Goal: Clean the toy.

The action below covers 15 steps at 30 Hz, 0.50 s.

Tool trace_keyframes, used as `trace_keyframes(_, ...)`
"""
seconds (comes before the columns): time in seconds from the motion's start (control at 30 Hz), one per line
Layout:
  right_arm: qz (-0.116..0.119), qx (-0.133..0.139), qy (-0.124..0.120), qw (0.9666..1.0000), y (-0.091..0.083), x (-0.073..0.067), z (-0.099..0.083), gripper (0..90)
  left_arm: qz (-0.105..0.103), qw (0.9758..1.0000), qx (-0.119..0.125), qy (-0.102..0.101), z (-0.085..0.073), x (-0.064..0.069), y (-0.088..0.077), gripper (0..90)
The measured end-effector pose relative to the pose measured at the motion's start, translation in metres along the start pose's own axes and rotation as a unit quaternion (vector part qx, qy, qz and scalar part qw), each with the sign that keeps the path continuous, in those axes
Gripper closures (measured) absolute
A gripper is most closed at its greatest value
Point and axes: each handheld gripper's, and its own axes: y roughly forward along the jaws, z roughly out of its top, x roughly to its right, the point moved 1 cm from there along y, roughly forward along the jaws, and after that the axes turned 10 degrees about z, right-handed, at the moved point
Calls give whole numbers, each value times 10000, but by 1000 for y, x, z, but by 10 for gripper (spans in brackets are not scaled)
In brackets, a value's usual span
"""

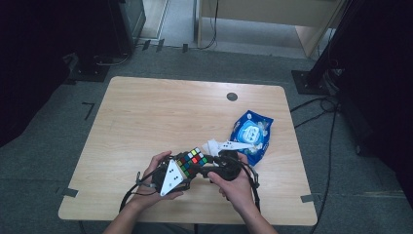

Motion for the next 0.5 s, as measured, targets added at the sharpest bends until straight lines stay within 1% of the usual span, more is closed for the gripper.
trace_keyframes(0.1,40,-20,67,10000,1,2,0,348,27,10000,-11,3,0,2,1,336)
trace_keyframes(0.23,48,-35,49,10000,1,3,0,347,56,10000,10,-14,0,2,0,340)
trace_keyframes(0.27,101,-28,-2,9999,0,2,0,344,65,10000,25,-25,0,1,0,341)
trace_keyframes(0.3,101,-28,-2,9999,0,2,0,344,63,10000,27,-61,0,0,0,341)
trace_keyframes(0.33,163,34,-98,9998,-2,3,1,340,91,9997,-26,-204,-1,-6,0,341)
trace_keyframes(0.4,231,168,-175,9994,-7,4,4,344,145,9990,-80,-405,-5,-15,0,341)
trace_keyframes(0.47,195,373,-261,9988,-15,5,6,354,235,9975,-164,-645,-10,-26,-1,341)
trace_keyframes(0.5,195,373,-261,9988,-15,5,6,354,235,9975,-164,-645,-10,-26,-1,341)
